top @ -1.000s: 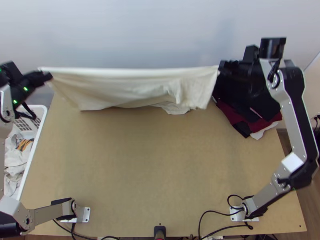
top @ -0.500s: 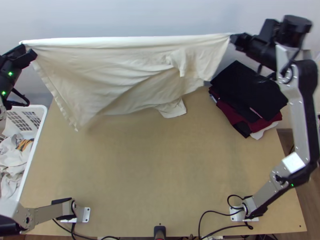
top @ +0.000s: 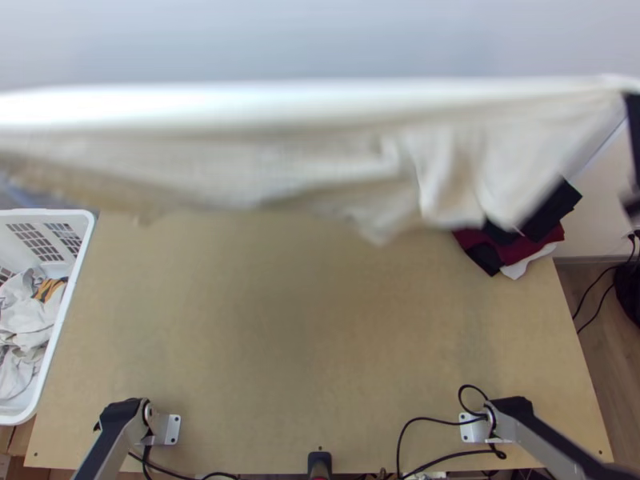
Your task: Fold the t-shirt
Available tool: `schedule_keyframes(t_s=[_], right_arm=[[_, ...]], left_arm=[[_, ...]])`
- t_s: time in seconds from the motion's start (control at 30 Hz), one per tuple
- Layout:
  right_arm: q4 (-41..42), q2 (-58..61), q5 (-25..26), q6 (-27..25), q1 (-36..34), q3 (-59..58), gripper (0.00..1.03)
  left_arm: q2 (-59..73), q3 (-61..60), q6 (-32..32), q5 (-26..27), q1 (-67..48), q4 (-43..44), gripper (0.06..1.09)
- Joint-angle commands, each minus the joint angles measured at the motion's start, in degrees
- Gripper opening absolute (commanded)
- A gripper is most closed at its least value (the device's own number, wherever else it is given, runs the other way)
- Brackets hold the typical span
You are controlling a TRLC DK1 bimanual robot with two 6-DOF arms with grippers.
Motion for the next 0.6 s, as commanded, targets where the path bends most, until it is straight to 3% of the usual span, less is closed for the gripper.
schedule_keyframes(t_s=[0.0,0.4,0.57], right_arm=[[4.38,-8.67,-0.62,-3.48,-0.39,-11.86,0.03],[3.33,-13.06,-1.14,-1.98,0.40,-22.94,0.03],[3.24,-13.50,-1.23,-0.93,3.04,-34.72,0.03]], left_arm=[[-5.49,-6.28,-0.57,-0.79,0.33,1.22,0.10],[-13.05,-21.22,-0.13,0.01,-1.69,-1.42,0.09],[-15.60,-32.73,0.13,0.36,-3.44,-1.07,0.09]])
